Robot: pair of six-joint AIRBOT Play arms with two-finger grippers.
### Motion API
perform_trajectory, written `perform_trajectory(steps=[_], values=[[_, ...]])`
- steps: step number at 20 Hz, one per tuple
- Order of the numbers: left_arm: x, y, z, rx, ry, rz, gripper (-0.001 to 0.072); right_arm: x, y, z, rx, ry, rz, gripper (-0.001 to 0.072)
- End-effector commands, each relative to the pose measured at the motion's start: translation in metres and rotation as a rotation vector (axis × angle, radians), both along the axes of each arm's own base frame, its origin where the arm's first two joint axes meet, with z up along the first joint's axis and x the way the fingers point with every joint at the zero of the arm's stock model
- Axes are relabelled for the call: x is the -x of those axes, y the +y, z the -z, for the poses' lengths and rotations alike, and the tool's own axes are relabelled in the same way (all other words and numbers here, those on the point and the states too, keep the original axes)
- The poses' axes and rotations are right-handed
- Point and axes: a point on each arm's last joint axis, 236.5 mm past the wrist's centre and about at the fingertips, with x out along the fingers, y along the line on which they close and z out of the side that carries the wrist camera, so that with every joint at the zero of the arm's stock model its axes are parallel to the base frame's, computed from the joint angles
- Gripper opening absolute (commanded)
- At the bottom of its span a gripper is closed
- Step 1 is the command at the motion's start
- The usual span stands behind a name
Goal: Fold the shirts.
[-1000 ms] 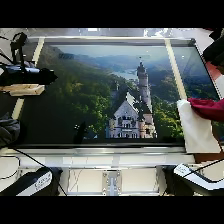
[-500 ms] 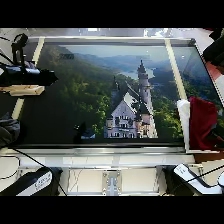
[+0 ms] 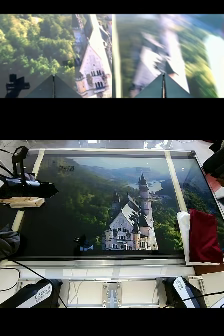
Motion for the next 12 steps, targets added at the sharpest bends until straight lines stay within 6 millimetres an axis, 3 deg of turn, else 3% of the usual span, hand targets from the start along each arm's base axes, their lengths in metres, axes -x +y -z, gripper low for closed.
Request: perform_trajectory(steps=[1,5,12], values=[[0.000,0.000,0.000,0.000,0.001,0.000,0.0013,-0.025,0.064,-0.044,0.040,-0.210,-0.199,0.0015],[0.000,0.001,0.000,-0.001,0.001,-0.001,0.0013,-0.029,0.087,-0.017,0.086,-0.127,-0.292,0.0015],[0.000,0.001,0.000,-0.001,0.001,0.000,0.0013,-0.016,0.097,-0.001,0.066,-0.043,-0.353,0.0015]])
